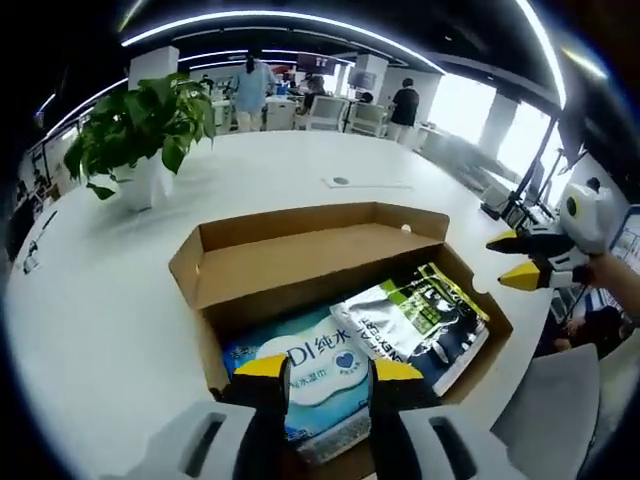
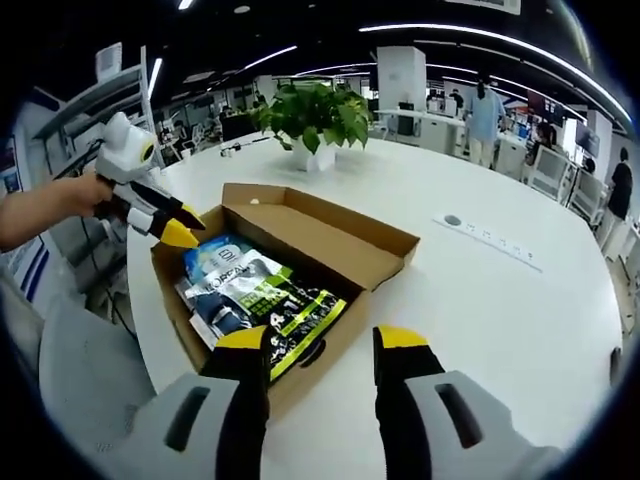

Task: Operate the shoe box by opening the lid, removing the specified soft item, and placing it in the target area until the item is outside and the box remains undamaged.

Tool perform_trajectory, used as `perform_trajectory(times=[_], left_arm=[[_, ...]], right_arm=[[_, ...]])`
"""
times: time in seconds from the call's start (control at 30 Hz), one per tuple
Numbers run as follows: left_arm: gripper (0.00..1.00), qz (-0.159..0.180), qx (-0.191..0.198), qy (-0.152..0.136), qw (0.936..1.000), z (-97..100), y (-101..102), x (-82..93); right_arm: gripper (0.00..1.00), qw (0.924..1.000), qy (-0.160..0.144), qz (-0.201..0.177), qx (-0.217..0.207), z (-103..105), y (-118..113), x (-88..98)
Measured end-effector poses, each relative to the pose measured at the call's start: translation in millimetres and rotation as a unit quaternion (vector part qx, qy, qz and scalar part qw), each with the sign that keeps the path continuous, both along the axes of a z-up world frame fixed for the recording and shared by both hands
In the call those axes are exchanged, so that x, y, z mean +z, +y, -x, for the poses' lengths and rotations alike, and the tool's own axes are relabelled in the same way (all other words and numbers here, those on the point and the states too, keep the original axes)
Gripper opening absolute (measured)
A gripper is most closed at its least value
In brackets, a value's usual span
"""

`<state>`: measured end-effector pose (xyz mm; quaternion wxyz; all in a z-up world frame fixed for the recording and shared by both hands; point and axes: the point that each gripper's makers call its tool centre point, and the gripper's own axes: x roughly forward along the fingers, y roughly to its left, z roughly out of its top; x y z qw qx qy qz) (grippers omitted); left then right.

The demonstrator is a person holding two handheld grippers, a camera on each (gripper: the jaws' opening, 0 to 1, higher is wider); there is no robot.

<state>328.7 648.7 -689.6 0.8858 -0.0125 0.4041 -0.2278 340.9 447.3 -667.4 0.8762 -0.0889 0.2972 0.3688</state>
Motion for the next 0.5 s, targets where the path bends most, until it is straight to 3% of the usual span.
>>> perform_trajectory(times=[0.5], left_arm=[[0.30, 0.037, -0.023, 0.048, 0.9979, 16.8, -35.0, -24.6]], right_arm=[[0.37, 1.0000, -0.006, -0.003, 0.003, 20.3, 4.1, -0.7]])
